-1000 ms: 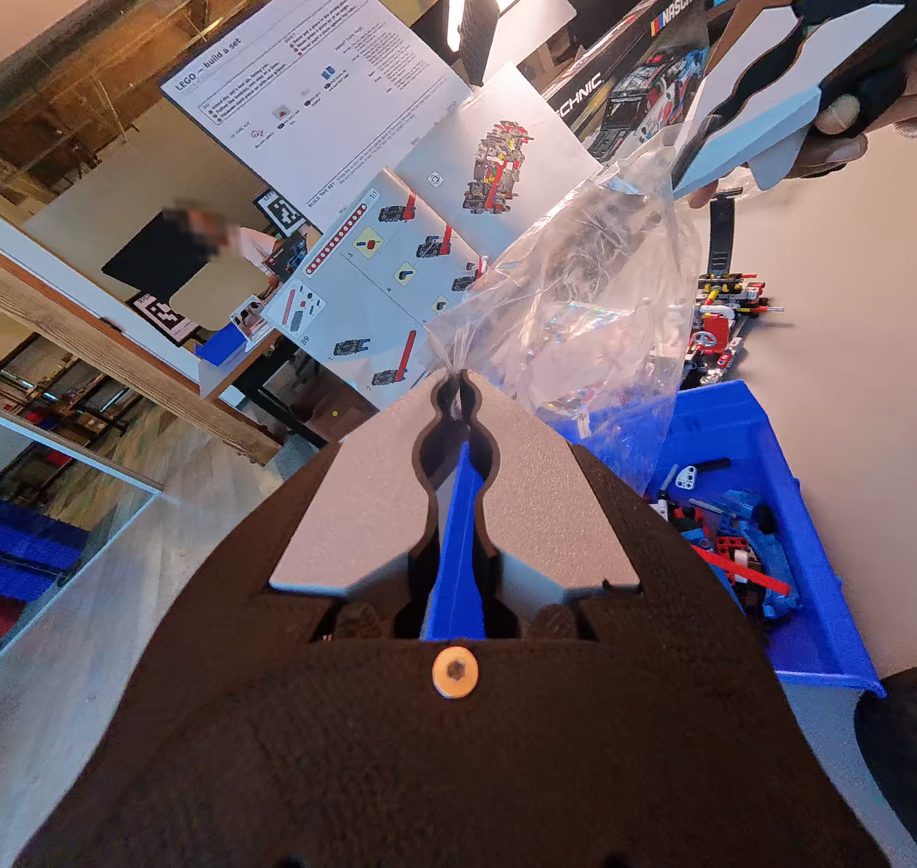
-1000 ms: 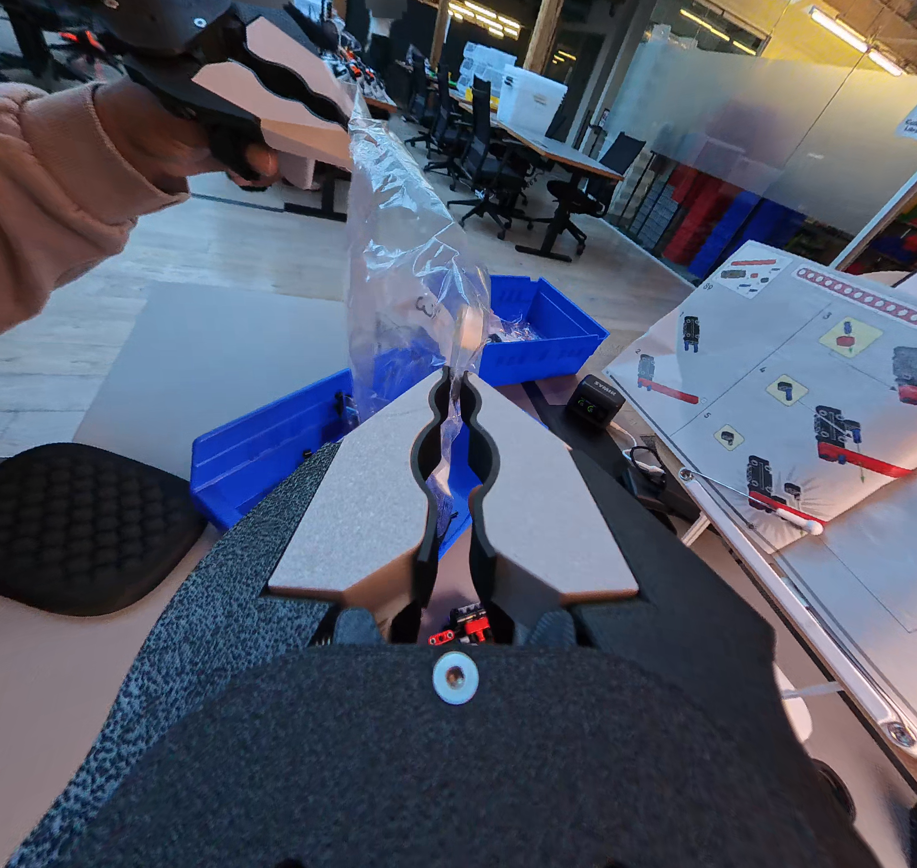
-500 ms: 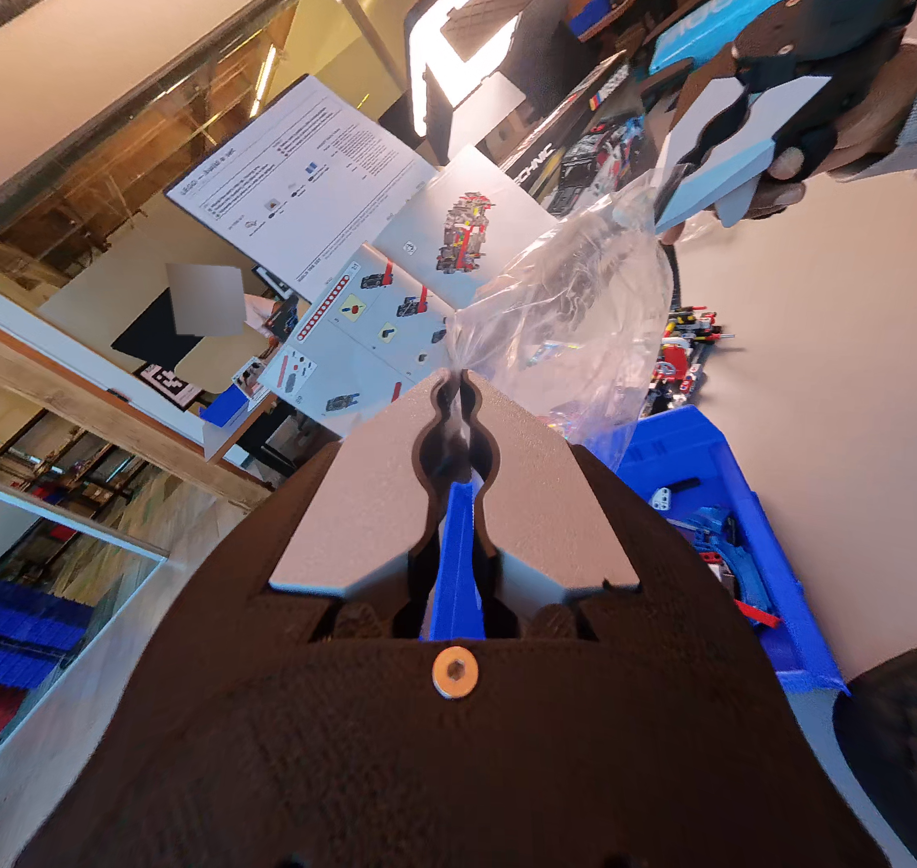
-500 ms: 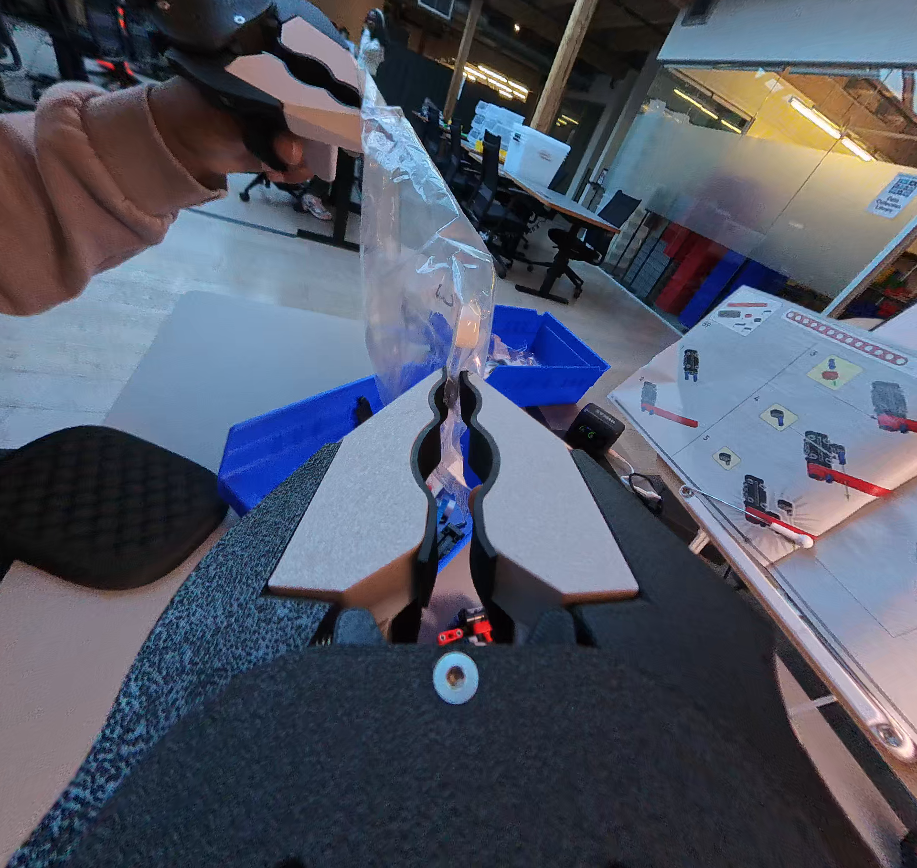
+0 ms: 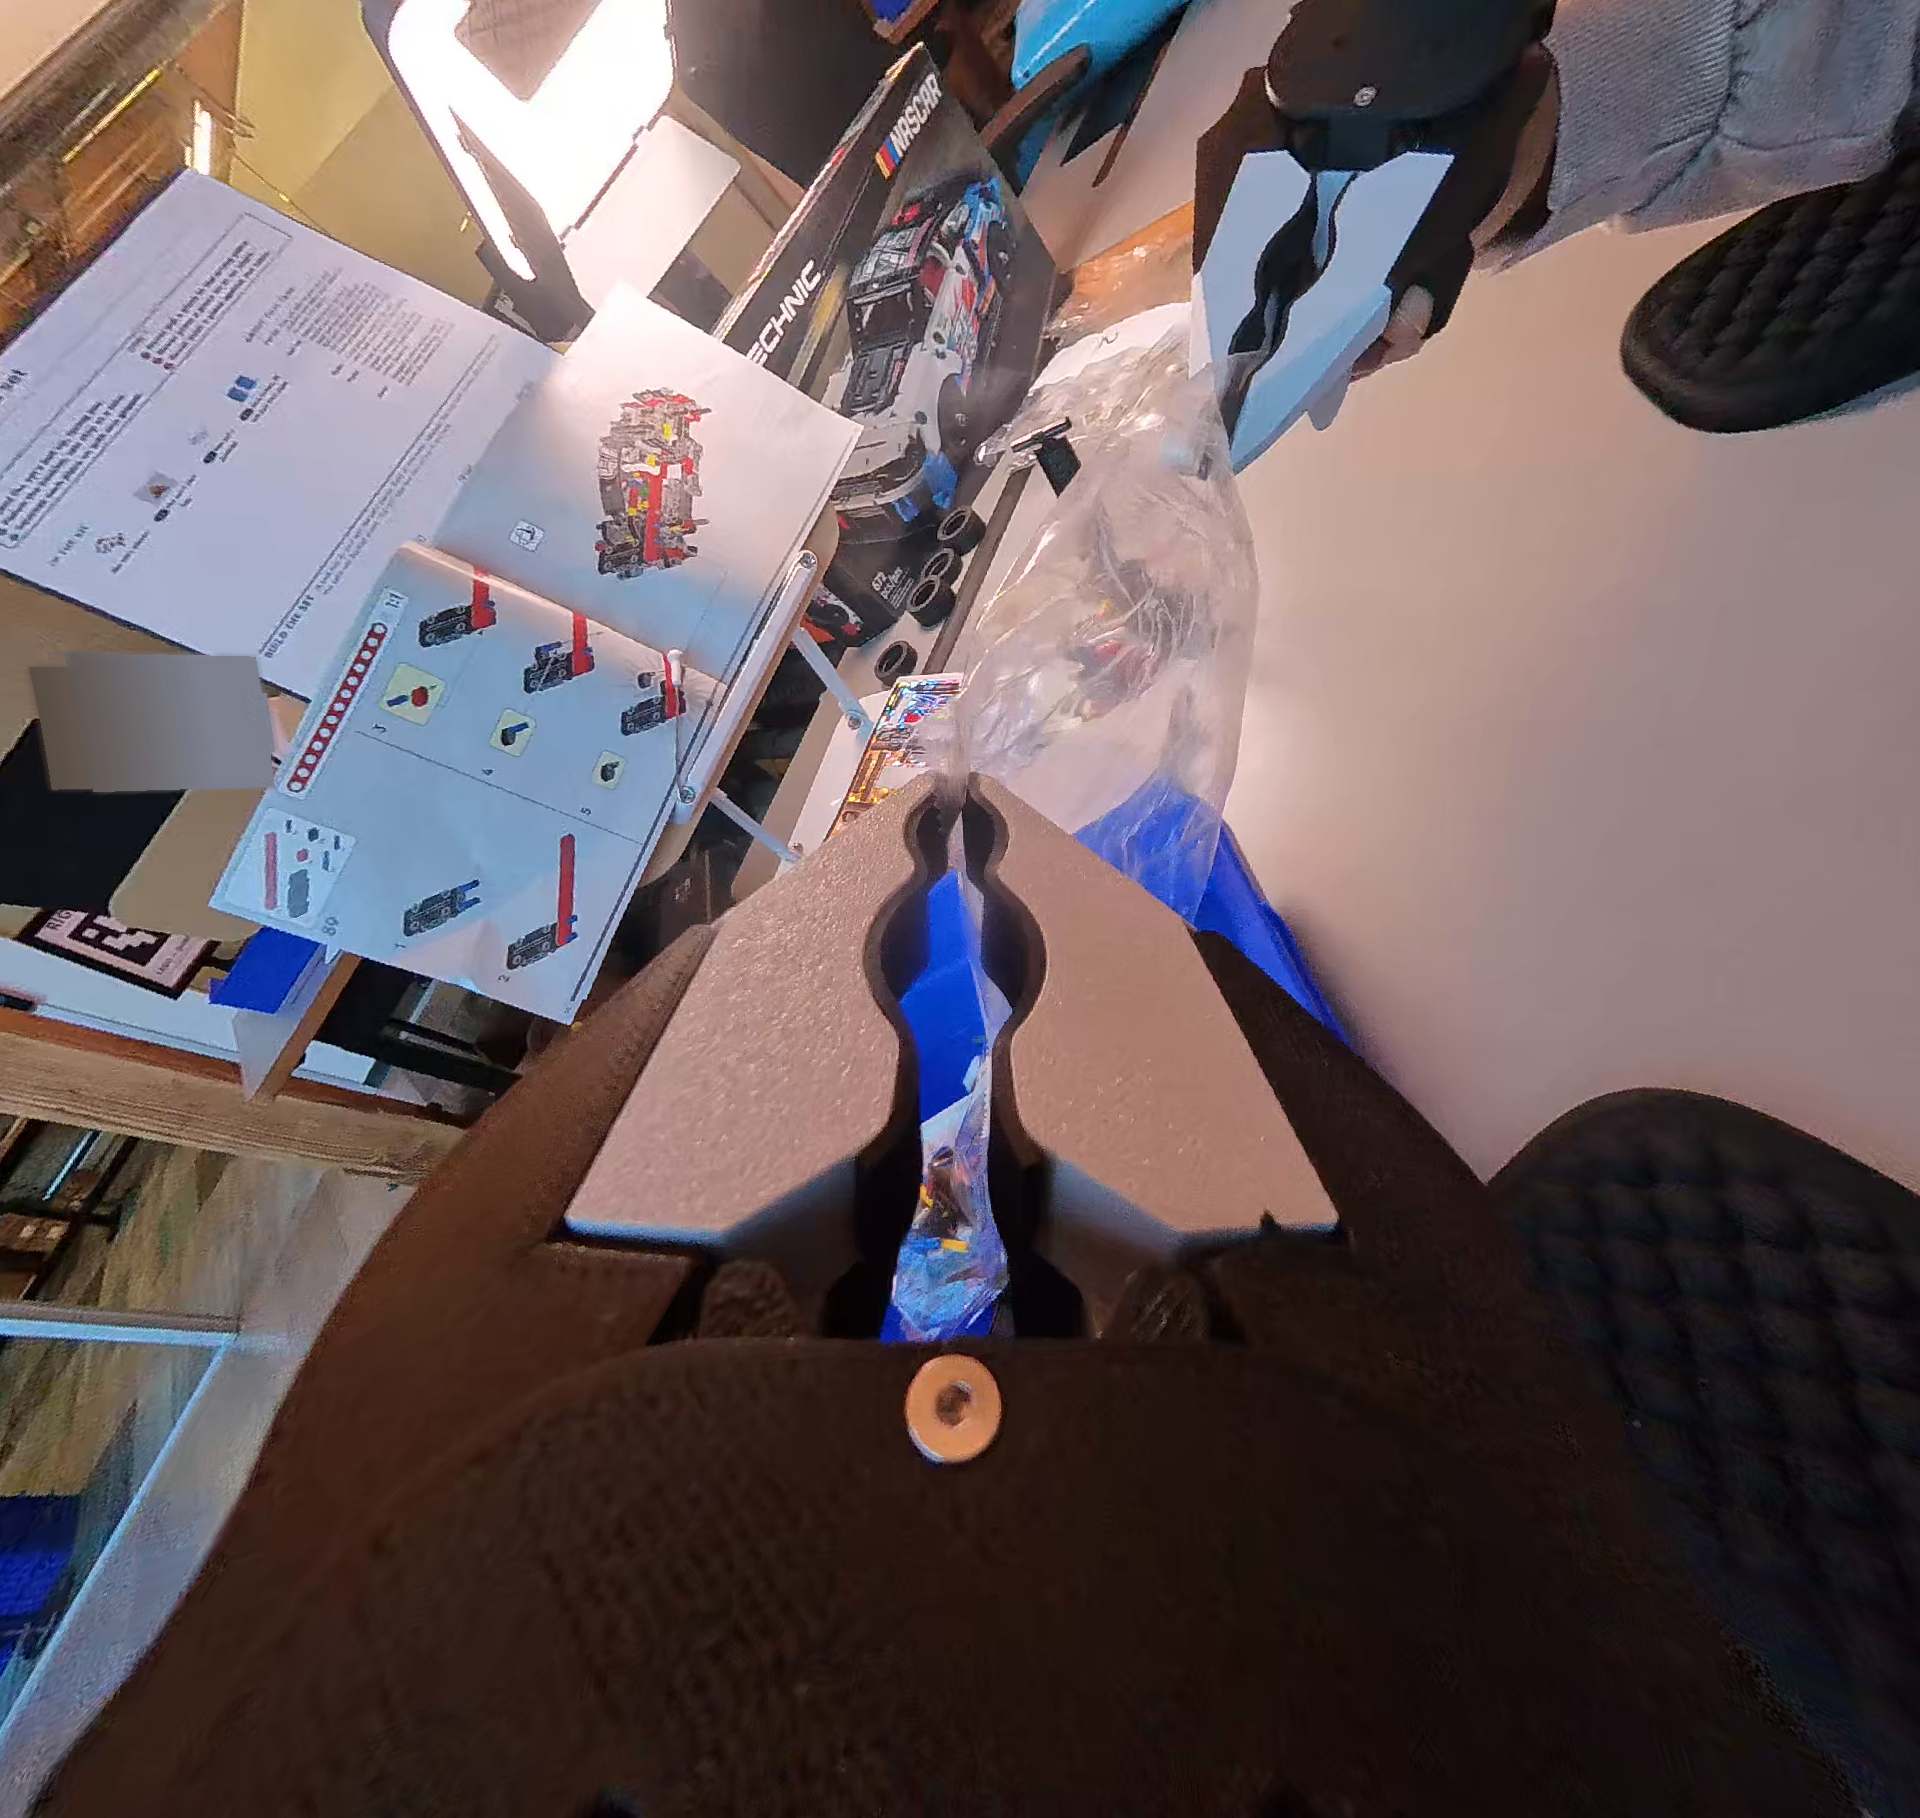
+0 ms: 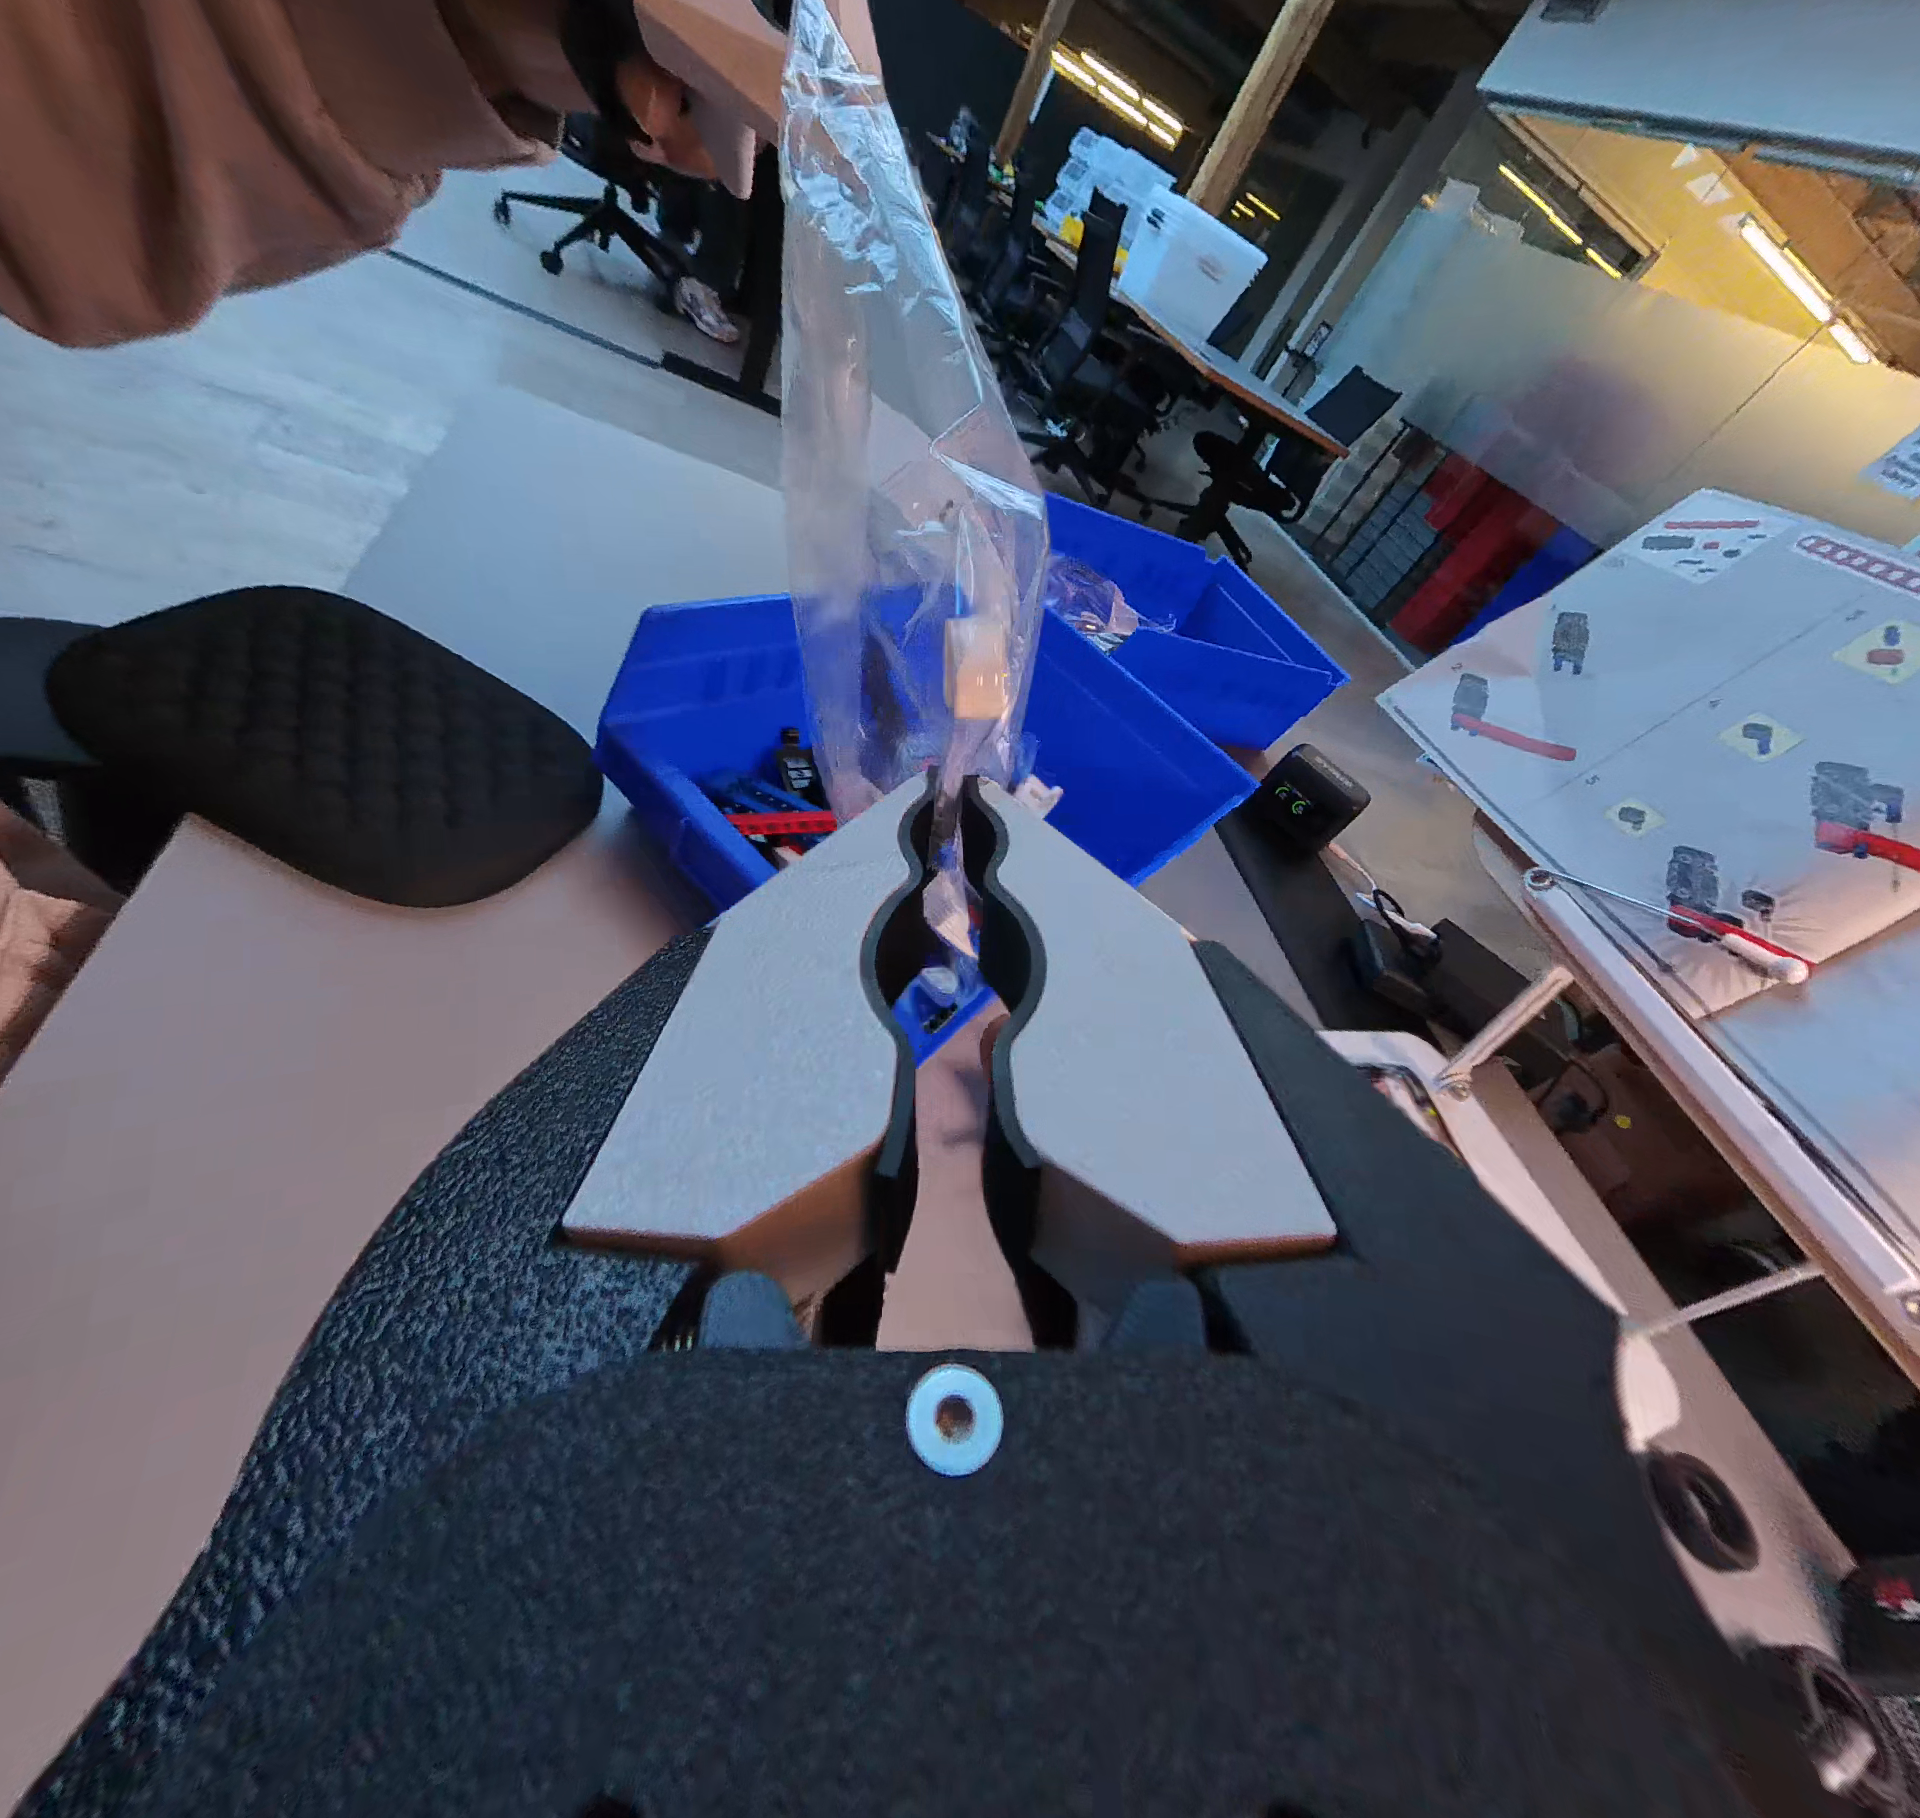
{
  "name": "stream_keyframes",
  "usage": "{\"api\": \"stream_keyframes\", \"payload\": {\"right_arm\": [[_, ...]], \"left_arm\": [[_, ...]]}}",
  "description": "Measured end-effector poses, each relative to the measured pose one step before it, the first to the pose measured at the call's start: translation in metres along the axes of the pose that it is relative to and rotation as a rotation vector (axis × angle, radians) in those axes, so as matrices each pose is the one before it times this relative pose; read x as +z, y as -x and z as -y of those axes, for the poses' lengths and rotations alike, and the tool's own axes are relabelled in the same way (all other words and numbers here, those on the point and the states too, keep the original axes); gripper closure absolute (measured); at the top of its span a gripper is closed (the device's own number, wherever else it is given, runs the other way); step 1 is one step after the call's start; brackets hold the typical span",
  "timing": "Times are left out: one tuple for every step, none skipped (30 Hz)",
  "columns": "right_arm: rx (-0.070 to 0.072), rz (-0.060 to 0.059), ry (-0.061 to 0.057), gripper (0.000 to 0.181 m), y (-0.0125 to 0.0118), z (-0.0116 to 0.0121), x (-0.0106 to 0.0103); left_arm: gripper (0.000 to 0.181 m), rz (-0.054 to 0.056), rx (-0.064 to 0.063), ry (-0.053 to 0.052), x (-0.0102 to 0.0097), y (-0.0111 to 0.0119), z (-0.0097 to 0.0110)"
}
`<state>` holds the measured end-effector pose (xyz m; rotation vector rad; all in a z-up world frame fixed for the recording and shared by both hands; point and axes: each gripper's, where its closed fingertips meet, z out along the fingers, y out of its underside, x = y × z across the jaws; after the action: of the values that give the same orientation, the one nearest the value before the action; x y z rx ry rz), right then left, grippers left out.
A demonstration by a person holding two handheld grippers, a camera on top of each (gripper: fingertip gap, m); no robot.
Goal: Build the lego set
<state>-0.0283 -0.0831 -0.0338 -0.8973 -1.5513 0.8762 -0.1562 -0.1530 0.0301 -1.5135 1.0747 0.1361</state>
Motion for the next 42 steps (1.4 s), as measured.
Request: {"api": "stream_keyframes", "payload": {"right_arm": [[0.0182,0.0145,-0.0076,0.181,0.00323,-0.00087,-0.00327],[0.0129,0.0204,-0.0043,0.181,0.00425,-0.00213,-0.00389],[0.0155,0.0227,-0.0049,0.181,0.00372,-0.00240,-0.00541],[0.0247,0.0197,-0.0238,0.181,0.00228,0.00067,-0.00704],[0.0437,0.0367,-0.0325,0.181,0.00377,0.00314,-0.00740],[0.0439,0.0334,-0.0392,0.181,0.00326,0.00523,-0.00520],[0.0210,0.0141,0.0016,0.181,0.00124,-0.00003,-0.00094],[-0.0194,-0.0098,0.0271,0.181,-0.00147,-0.00367,0.00183],[-0.0329,-0.0228,0.0160,0.181,-0.00321,-0.00140,0.00230],[-0.0109,-0.0163,0.0038,0.181,-0.00383,0.00113,0.00201],[0.0077,-0.0149,-0.0076,0.181,-0.00557,0.00317,0.00162],[0.0111,-0.0099,-0.0093,0.181,-0.00631,0.00364,0.00194],[0.0138,0.0084,0.0012,0.181,-0.00441,0.00218,0.00325],[0.0099,-0.0032,0.0044,0.181,-0.00647,0.00243,0.00444],[0.0009,-0.0177,0.0065,0.181,-0.00876,0.00263,0.00525],[0.0046,-0.0103,0.0164,0.181,-0.00811,0.00215,0.00568],[0.0179,-0.0032,0.0075,0.181,-0.00793,0.00425,0.00522],[0.0360,0.0082,-0.0131,0.181,-0.00705,0.00738,0.00432],[0.0460,0.0249,-0.0185,0.181,-0.00495,0.00844,0.00390],[0.0399,0.0239,-0.0107,0.181,-0.00480,0.00741,0.00364],[0.0216,0.0095,-0.0071,0.181,-0.00617,0.00664,0.00329],[0.0153,0.0070,-0.0069,0.181,-0.00570,0.00596,0.00314],[0.0240,0.0089,-0.0078,0.181,-0.00451,0.00582,0.00307],[0.0239,0.0077,-0.0092,0.181,-0.00337,0.00534,0.00308],[0.0150,0.0052,-0.0063,0.181,-0.00241,0.00396,0.00362],[0.0019,-0.0018,0.0031,0.181,-0.00184,0.00163,0.00450],[-0.0140,-0.0162,0.0145,0.181,-0.00254,-0.00074,0.00558],[-0.0303,-0.0050,0.0274,0.181,-0.00024,-0.00260,0.00518],[-0.0289,0.0089,0.0203,0.181,0.00162,-0.00108,0.00374],[-0.0162,0.0151,-0.0027,0.181,0.00163,0.00314,0.00161],[-0.0019,0.0011,-0.0308,0.181,-0.00125,0.00786,-0.00016],[0.0150,-0.0004,-0.0275,0.181,-0.00182,0.00705,0.00132],[0.0064,0.0281,0.0213,0.181,0.00408,-0.00254,0.00630],[-0.0329,0.0162,0.0765,0.181,0.00386,-0.01276,0.00924],[-0.0628,-0.0162,0.0718,0.181,-0.00004,-0.01175,0.00832],[-0.0488,-0.0322,0.0011,0.181,-0.00328,-0.00054,0.00364],[-0.0041,-0.0286,-0.0479,0.181,-0.00620,0.00742,-0.00144],[0.0290,-0.0232,-0.0524,0.181,-0.00891,0.00878,-0.00461],[0.0223,0.0111,-0.0303,0.181,-0.00311,0.00547,-0.00289],[-0.0068,0.0105,0.0056,0.181,0.00151,-0.00164,0.00131],[-0.0382,-0.0192,0.0179,0.181,-0.00003,-0.00464,0.00264],[-0.0264,-0.0103,0.0192,0.181,0.00131,-0.00474,0.00241]], "left_arm": [[0.181,-0.0183,-0.0032,0.0012,0.00104,-0.00316,0.00020],[0.181,-0.0368,-0.0056,0.0035,0.00071,-0.00578,-0.00025],[0.181,-0.0394,-0.0076,0.0010,-0.00008,-0.00552,-0.00023],[0.181,-0.0494,-0.0120,-0.0146,-0.00069,-0.00626,0.00087],[0.181,-0.0505,-0.0195,-0.0250,-0.00053,-0.00546,0.00077],[0.181,-0.0333,-0.0189,-0.0167,0.00053,-0.00238,-0.00112],[0.181,-0.0142,-0.0153,-0.0093,0.00154,0.00064,-0.00177],[0.181,0.0034,-0.0043,0.0089,0.00138,0.00335,-0.00300],[0.181,0.0150,0.0051,0.0078,0.00013,0.00483,-0.00106],[0.181,0.0128,0.0008,-0.0029,-0.00103,0.00458,0.00142],[0.181,0.0064,-0.0092,-0.0038,-0.00148,0.00426,0.00151],[0.181,0.0120,-0.0075,-0.0008,-0.00127,0.00562,0.00026],[0.181,0.0245,-0.0006,0.0023,-0.00097,0.00788,-0.00131],[0.181,0.0288,0.0003,0.0125,-0.00043,0.00925,-0.00341],[0.181,0.0219,-0.0087,0.0146,-0.00084,0.00938,-0.00364],[0.181,0.0043,-0.0213,0.0055,-0.00172,0.00800,-0.00202],[0.181,-0.0025,-0.0246,-0.0024,-0.00255,0.00776,-0.00088],[0.181,-0.0061,-0.0225,-0.0089,-0.00346,0.00773,-0.00021],[0.181,-0.0055,-0.0231,-0.0108,-0.00358,0.00795,-0.00020],[0.181,-0.0063,-0.0299,-0.0108,-0.00313,0.00752,-0.00012],[0.181,-0.0073,-0.0293,-0.0067,-0.00235,0.00656,-0.00055],[0.181,-0.0008,-0.0202,-0.0056,-0.00193,0.00615,-0.00063],[0.181,0.0033,-0.0144,-0.0106,-0.00156,0.00531,-0.00025],[0.181,0.0007,-0.0206,-0.0129,-0.00123,0.00391,-0.00051],[0.181,-0.0037,-0.0277,-0.0158,-0.00047,0.00249,-0.00085],[0.181,-0.0097,-0.0283,-0.0191,0.00016,0.00071,-0.00182],[0.181,-0.0085,-0.0203,-0.0209,0.00062,-0.00011,-0.00332],[0.181,-0.0082,-0.0083,-0.0162,-0.00005,-0.00051,-0.00510],[0.180,0.0024,-0.0084,-0.0153,-0.00142,0.00111,-0.00542],[0.180,0.0033,-0.0154,-0.0252,-0.00249,0.00141,-0.00385],[0.180,-0.0133,-0.0246,-0.0372,-0.00285,-0.00111,-0.00118],[0.181,-0.0281,-0.0297,-0.0365,-0.00135,-0.00409,0.00020],[0.181,-0.0127,-0.0144,-0.0149,0.00073,-0.00291,-0.00169],[0.181,0.0199,0.0195,0.0198,0.00133,0.00169,-0.00516],[0.181,0.0421,0.0325,0.0342,-0.00022,0.00614,-0.00596],[0.181,0.0441,0.0132,0.0054,-0.00300,0.00885,-0.00160],[0.181,0.0280,-0.0106,-0.0194,-0.00550,0.00860,0.00157],[0.181,0.0243,0.0001,-0.0089,-0.00602,0.00858,-0.00033],[0.181,0.0020,0.0176,-0.0091,-0.00404,0.00310,-0.00037],[0.181,0.0086,0.0049,-0.0016,-0.00074,0.00160,-0.00040],[0.181,0.0223,0.0095,0.0246,0.00048,0.00303,-0.00347],[0.181,0.0122,0.0035,0.0148,0.00033,0.00104,-0.00163]]}}
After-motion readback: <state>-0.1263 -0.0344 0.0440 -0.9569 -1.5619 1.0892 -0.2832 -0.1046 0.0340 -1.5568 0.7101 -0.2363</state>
